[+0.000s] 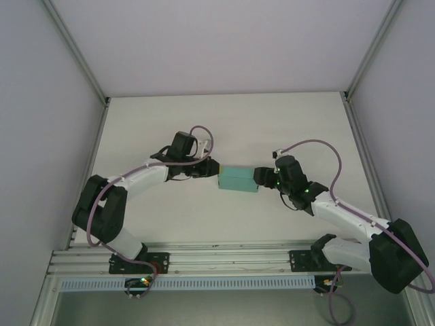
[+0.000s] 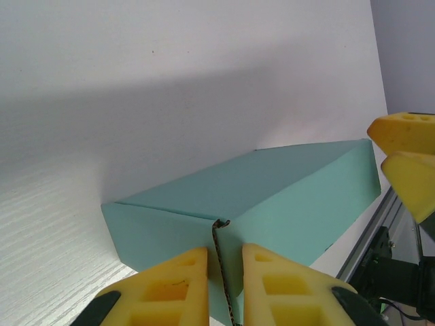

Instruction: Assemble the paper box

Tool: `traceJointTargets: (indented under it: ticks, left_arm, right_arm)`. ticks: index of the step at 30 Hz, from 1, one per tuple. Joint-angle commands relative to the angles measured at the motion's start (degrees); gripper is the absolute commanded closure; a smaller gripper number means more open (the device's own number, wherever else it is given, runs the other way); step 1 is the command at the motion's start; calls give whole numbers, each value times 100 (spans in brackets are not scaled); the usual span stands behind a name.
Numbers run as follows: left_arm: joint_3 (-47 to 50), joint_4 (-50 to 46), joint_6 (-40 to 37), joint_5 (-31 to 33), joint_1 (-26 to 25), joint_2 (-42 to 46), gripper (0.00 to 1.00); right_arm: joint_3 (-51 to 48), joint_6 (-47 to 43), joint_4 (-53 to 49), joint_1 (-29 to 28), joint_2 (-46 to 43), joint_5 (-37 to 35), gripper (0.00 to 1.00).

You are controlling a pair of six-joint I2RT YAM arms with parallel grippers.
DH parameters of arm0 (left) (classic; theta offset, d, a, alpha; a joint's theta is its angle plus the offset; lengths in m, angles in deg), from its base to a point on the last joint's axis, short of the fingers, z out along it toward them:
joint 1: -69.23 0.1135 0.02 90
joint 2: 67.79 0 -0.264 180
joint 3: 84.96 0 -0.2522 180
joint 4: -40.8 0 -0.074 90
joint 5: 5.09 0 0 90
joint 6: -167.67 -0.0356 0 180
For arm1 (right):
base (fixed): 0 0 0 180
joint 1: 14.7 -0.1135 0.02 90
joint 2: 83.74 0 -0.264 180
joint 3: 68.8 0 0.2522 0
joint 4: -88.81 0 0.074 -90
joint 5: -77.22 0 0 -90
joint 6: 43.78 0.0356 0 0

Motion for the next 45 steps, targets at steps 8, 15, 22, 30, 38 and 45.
traceJointTargets:
  ticks: [8, 15, 22, 30, 38, 45]
  left_arm:
    - [414, -774, -98, 688, -5, -283, 85]
    - [447, -706, -150, 643, -5, -441, 89]
    - [221, -747, -185, 681, -20, -331, 74]
    - [-417, -839, -357, 834, -49, -229, 53]
    - [-864, -1029, -698, 1050, -40, 197, 32]
    - [-812, -1175, -813, 1287, 22, 490, 0]
  right_arm:
    - [-747, 435, 302, 107, 359, 449, 50]
    - [-1700, 728, 1361, 111, 533, 475, 60]
    - [-1115, 265, 813, 111, 131, 577, 52]
    - [-268, -54, 459, 111, 43, 665, 32]
    - [486, -695, -81, 111, 256, 734, 20]
    - [1238, -2962, -1015, 111, 415, 2143, 0]
